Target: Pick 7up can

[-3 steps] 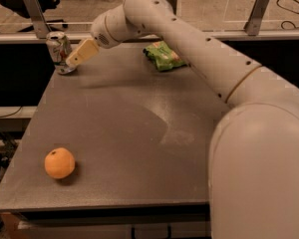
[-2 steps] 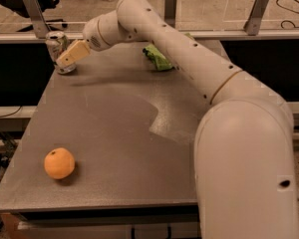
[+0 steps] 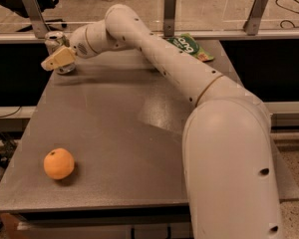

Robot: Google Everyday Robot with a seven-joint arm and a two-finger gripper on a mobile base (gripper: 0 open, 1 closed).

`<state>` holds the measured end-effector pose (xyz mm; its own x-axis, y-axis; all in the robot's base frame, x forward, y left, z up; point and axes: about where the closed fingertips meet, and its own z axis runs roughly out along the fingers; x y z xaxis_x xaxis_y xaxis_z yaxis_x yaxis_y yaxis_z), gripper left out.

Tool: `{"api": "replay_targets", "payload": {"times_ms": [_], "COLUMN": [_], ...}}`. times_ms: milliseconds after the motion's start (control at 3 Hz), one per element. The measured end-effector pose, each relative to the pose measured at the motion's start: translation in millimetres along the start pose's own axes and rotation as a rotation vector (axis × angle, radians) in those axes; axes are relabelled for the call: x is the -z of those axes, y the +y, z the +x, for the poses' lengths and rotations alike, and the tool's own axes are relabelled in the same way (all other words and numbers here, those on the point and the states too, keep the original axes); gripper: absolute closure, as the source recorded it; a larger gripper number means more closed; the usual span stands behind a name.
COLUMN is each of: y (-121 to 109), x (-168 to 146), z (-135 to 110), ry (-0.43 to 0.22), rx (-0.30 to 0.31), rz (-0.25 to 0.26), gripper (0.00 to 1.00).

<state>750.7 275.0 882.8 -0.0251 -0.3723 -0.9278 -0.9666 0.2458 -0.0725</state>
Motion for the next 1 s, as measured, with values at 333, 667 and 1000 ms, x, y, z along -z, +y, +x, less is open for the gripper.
{"api": "replay_targets", "payload": {"times_ms": [333, 667, 1000], "y": [8, 11, 14], "x": [0, 23, 69], "z": [-7, -15, -21], "ry": [-0.033, -0.063, -0.089], "rx": [-0.009, 0.005, 0.035], "rz": [-0.021, -0.001, 0.041], "gripper": [0.41, 0.64, 0.87]}}
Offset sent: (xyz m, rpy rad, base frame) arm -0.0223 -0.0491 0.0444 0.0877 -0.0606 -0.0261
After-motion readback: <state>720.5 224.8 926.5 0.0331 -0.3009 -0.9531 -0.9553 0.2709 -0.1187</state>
